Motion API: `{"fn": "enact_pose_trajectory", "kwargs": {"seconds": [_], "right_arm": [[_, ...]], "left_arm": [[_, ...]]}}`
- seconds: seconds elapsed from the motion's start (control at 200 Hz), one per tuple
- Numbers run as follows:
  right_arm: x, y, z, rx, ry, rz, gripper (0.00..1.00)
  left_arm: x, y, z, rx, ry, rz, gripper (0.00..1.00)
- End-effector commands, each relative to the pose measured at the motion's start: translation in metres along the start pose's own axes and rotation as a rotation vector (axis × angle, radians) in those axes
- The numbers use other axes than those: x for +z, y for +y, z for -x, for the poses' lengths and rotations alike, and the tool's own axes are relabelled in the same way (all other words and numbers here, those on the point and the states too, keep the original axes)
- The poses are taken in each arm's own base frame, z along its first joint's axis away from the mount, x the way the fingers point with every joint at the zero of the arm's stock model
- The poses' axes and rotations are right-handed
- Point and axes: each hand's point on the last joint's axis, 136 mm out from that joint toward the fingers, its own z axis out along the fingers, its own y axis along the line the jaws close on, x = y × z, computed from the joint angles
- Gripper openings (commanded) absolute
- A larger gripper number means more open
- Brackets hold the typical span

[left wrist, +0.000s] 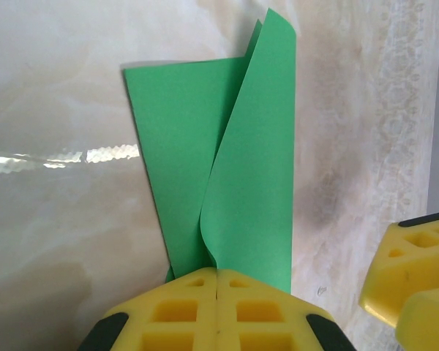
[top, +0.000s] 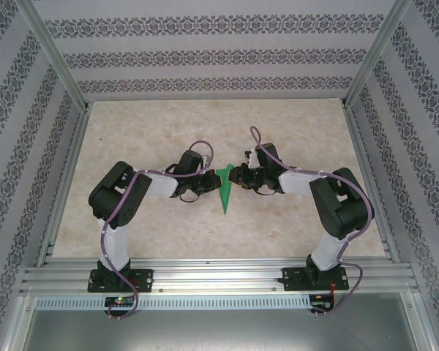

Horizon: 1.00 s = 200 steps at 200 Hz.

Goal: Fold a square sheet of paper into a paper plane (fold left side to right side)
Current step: Fold the wing for the fifth time at the center of the table.

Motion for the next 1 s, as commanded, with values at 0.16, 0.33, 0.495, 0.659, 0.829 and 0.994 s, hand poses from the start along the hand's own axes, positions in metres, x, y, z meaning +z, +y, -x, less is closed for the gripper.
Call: {"fn": "enact_pose_trajectory", "kwargs": {"seconds": [0.16, 0.33, 0.495, 0.659, 0.829, 0.994], "right_arm": [[0.011, -0.001, -0.006, 0.001, 0.021, 0.017, 0.22], [0.014, 0.001, -0.007, -0.003, 0.029, 0.021, 0.22], [0.019, -0.002, -0.008, 0.002, 0.038, 0.008, 0.22], [0.024, -0.007, -0.008, 0.008, 0.045, -0.003, 0.21], [0.028, -0.009, -0.008, 0.009, 0.050, -0.002, 0.21], [0.031, -0.011, -0.009, 0.011, 0.056, -0.004, 0.21]], "left_arm": [[-0.001, 0.028, -0.001, -0.011, -0.022, 0.091, 0.00], [-0.002, 0.027, -0.001, -0.006, -0.025, 0.094, 0.00], [-0.003, 0.030, -0.001, -0.009, -0.027, 0.104, 0.00], [-0.003, 0.033, -0.001, -0.016, -0.031, 0.114, 0.00], [-0.004, 0.036, -0.001, -0.020, -0.034, 0.122, 0.00], [-0.006, 0.039, 0.000, -0.030, -0.040, 0.126, 0.00]]}}
